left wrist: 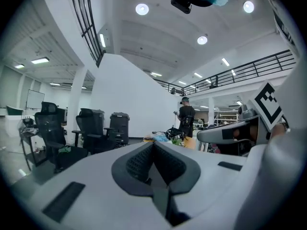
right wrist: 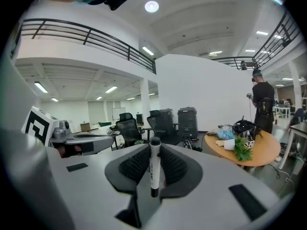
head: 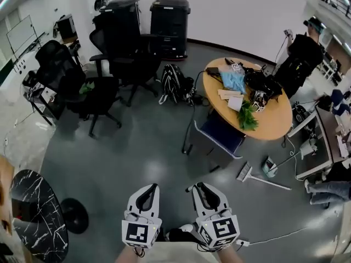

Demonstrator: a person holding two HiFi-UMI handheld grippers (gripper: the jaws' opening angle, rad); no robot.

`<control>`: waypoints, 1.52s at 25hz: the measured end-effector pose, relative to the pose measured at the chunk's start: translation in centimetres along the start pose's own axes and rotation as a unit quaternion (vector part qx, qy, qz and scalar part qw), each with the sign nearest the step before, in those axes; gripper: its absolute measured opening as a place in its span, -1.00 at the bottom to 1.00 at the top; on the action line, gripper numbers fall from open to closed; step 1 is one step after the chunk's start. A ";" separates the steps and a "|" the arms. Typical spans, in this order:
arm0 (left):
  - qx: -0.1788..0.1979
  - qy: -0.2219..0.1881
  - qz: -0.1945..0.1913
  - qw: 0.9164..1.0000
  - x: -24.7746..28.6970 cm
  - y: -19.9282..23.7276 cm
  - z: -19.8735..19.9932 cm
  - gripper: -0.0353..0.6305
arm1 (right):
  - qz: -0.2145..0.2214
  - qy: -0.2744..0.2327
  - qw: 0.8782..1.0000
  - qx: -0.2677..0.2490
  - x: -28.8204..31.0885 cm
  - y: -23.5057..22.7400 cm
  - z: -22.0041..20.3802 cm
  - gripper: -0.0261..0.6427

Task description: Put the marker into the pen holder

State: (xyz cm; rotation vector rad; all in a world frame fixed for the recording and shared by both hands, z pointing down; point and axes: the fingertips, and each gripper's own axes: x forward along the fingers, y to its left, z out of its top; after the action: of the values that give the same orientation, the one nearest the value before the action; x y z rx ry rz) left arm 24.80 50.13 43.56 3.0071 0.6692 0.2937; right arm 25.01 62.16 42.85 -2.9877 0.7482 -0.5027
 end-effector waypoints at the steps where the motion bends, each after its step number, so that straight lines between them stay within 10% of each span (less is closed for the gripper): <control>1: -0.007 -0.013 0.010 1.000 -0.6 1.7 0.5 -0.86 | 0.009 0.000 1.000 -0.002 1.1 1.5 0.4 -0.68; 9: -0.020 -0.071 0.142 0.987 -10.0 15.8 3.0 -0.86 | 0.137 0.004 0.990 -0.041 9.4 17.0 2.5 -0.68; 17: -0.051 -0.080 0.339 0.936 -24.3 27.6 1.1 -0.86 | 0.321 0.033 0.941 -0.102 15.1 35.0 2.0 -0.68; 27: -0.067 -0.082 0.542 0.834 -37.8 36.8 0.0 -0.86 | 0.524 0.055 0.835 -0.160 18.9 53.8 1.4 -0.68; 38: -0.093 -0.084 0.702 0.701 -45.4 39.9 -1.0 -0.86 | 0.683 0.067 0.701 -0.193 20.1 65.8 0.8 -0.68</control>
State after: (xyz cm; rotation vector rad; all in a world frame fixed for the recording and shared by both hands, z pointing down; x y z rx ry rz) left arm 0.91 -5.29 40.09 2.5408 -1.6400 0.0662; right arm 12.02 -5.44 41.82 -1.6571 2.8350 -0.4101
